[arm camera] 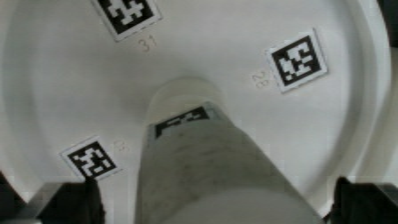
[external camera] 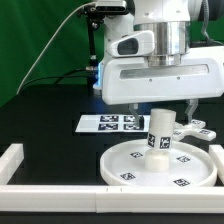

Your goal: Assemble round table

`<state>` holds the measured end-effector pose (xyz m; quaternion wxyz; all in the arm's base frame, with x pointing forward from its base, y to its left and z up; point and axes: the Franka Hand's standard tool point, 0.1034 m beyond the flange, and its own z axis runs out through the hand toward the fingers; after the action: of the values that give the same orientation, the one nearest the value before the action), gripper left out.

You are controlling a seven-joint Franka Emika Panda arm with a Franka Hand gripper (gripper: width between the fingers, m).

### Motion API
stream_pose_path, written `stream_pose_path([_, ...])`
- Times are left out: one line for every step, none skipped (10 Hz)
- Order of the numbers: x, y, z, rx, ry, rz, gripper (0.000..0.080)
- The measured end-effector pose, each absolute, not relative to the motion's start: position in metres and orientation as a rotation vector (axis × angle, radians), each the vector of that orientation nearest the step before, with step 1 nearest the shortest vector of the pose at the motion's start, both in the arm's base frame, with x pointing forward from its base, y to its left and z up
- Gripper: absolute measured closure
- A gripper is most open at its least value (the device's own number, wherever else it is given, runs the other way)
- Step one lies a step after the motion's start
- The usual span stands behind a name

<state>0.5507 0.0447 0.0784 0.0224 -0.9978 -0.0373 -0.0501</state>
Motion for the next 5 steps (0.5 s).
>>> stream_pose_path([0.5507, 0.0446, 0.0784, -3.091, -0.075, -0.154, 0.0276])
stream_pose_path([0.551, 0.0428, 0.0786, -3.092, -0.072, -0.156, 0.0388])
stream_pose_path([0.5509, 0.0417, 0.0782, -3.088, 0.057, -0.152, 0.0388])
stream_pose_path([0.5513, 0.0409, 0.078, -3.082, 0.158, -0.148, 0.0387])
stream_pose_path([0.5535, 0.0399, 0.0781, -3.079, 0.187, -0.144, 0.0388])
